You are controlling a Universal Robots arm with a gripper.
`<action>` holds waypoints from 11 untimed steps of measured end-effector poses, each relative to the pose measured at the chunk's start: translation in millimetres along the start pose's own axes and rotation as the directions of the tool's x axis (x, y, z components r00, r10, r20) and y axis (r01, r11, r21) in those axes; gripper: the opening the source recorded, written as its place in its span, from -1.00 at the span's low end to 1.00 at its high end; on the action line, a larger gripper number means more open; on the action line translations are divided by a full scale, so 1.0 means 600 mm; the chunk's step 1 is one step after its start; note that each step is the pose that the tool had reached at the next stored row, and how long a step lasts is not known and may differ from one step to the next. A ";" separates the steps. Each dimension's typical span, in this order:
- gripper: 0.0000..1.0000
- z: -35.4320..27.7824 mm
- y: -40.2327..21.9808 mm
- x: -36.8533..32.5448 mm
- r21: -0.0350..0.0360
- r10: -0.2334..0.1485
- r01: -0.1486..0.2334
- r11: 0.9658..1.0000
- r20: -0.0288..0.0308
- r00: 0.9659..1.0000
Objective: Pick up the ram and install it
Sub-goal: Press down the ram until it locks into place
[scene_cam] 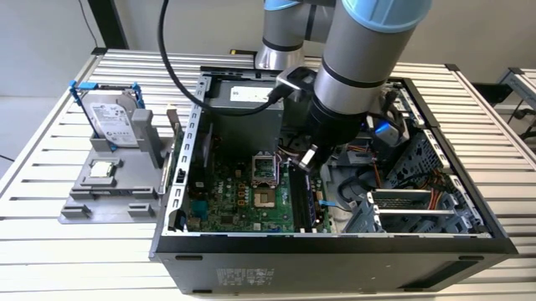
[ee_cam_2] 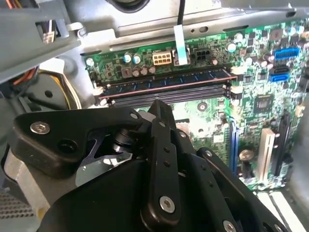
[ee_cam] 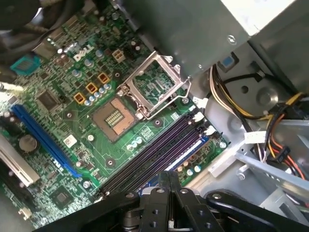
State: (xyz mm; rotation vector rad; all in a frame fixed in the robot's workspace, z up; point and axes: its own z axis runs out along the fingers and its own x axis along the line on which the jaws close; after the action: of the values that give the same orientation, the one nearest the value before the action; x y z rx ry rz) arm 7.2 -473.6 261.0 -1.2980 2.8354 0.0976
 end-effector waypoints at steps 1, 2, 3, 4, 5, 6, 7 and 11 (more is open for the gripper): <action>-1.00 0.000 0.000 0.000 -0.001 -0.016 0.016 1.000 -0.001 1.000; -1.00 0.000 0.000 0.000 -0.002 -0.033 0.033 0.999 -0.001 0.999; -1.00 0.000 0.000 0.000 -0.003 -0.048 0.048 0.999 -0.002 0.999; -1.00 0.000 0.000 0.000 -0.004 -0.063 0.063 0.998 -0.002 0.998; -1.00 0.000 0.000 0.000 -0.005 -0.076 0.076 0.997 -0.002 0.997; -1.00 0.000 0.000 0.000 -0.006 -0.089 0.089 0.996 -0.001 0.996; -1.00 0.000 -0.001 0.000 -0.008 -0.100 0.100 0.995 0.000 0.995; -1.00 0.000 -0.001 -0.001 -0.011 -0.146 0.146 0.989 0.002 0.989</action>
State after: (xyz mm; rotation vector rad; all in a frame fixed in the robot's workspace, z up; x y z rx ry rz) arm 8.2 -473.5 260.9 -1.5017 2.7309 0.1108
